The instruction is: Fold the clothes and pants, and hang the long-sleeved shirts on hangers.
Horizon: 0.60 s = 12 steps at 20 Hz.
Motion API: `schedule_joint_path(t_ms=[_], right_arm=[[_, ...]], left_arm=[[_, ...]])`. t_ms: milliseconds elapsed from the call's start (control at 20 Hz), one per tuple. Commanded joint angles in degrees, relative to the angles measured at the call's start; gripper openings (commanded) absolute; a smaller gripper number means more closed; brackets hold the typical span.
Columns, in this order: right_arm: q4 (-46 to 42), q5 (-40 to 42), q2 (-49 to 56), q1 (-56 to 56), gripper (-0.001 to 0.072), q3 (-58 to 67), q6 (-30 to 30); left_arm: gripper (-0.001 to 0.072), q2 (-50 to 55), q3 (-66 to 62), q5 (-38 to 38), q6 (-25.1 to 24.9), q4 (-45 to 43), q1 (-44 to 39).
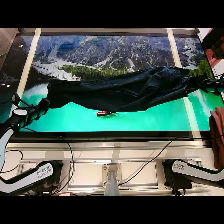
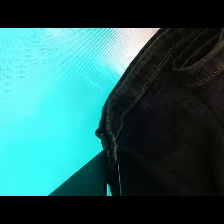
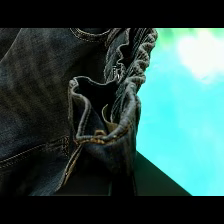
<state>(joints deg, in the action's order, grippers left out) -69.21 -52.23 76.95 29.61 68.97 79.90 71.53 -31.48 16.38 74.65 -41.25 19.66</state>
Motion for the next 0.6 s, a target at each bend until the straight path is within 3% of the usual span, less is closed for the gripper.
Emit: schedule_joint_path(t_ms=[0, 350, 550], right_arm=[[0.07, -2.75, -0.11, 0.0, 0.0046, 0.02, 0.02], [-0.17, -4.59, -3.17, 0.0, 0.0046, 4.37, -0.02], [-4.96, -13.31, -3.96, 0.0, 0.0046, 11.93, -0.04]], left_arm=[[0.003, -0.13, -1.66, -2.67, -0.15, 0.66, -1.81], [0.0027, -9.2, -14.01, -2.21, -0.57, -1.81, -1.68], [0.0024, -16.48, -16.63, -1.95, -0.52, -5.05, -1.01]])
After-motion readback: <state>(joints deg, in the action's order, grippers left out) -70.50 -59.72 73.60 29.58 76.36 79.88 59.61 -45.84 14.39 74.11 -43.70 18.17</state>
